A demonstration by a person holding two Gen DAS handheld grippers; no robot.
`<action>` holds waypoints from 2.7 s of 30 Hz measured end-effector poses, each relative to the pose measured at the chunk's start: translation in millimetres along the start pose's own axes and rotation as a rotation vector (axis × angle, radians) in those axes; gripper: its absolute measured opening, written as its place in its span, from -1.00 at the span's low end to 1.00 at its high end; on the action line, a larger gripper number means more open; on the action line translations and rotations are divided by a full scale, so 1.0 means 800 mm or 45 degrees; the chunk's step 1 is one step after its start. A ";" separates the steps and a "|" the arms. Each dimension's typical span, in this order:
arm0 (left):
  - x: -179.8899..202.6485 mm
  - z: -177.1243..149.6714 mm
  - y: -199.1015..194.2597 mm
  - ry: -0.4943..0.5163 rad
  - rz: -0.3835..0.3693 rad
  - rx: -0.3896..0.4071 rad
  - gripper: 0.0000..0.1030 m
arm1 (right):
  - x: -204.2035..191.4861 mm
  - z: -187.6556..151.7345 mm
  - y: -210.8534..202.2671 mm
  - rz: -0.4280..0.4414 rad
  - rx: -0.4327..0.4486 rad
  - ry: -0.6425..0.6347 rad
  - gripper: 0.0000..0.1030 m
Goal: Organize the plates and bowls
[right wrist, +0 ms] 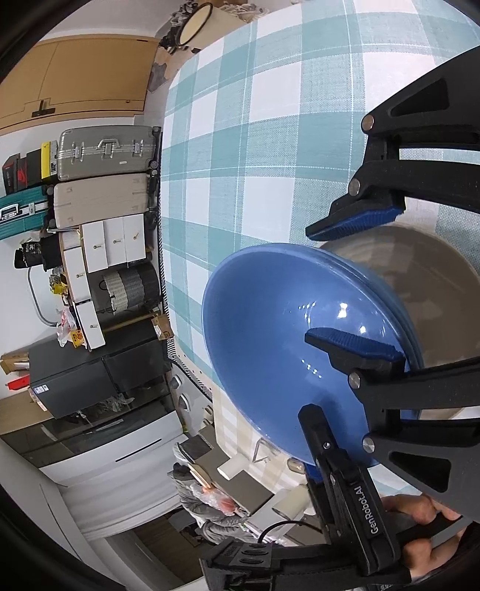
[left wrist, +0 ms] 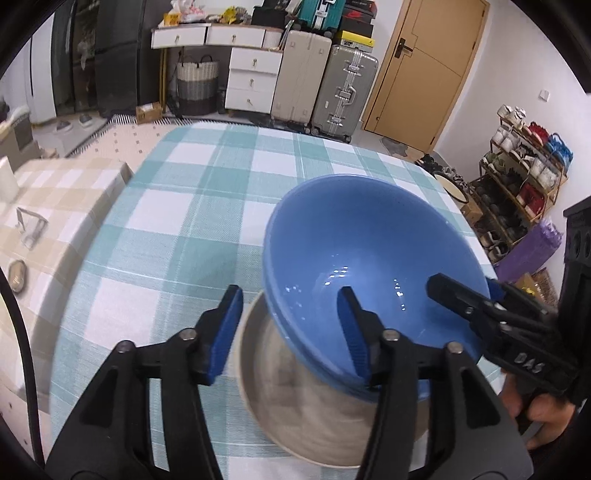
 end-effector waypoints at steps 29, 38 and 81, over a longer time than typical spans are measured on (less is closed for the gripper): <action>-0.025 -0.051 -0.102 0.234 -0.060 0.366 0.98 | 0.009 -0.049 -0.114 0.132 0.318 -0.307 0.99; -0.009 -0.094 -0.099 0.335 -0.112 0.375 0.98 | 0.022 -0.082 -0.118 0.160 0.336 -0.314 0.99; -0.044 -0.102 -0.083 0.160 -0.150 0.467 0.98 | 0.007 -0.114 -0.133 0.237 0.447 -0.356 0.99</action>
Point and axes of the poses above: each gripper's, at about its wrist camera, not at the fingertips, and y roughly the way its jaws point, x to its right, z to its top, the point moved 7 cm from there along y, roughly the way its jaws point, and after that the axes turned 3 degrees about x, right-handed, at the moved point
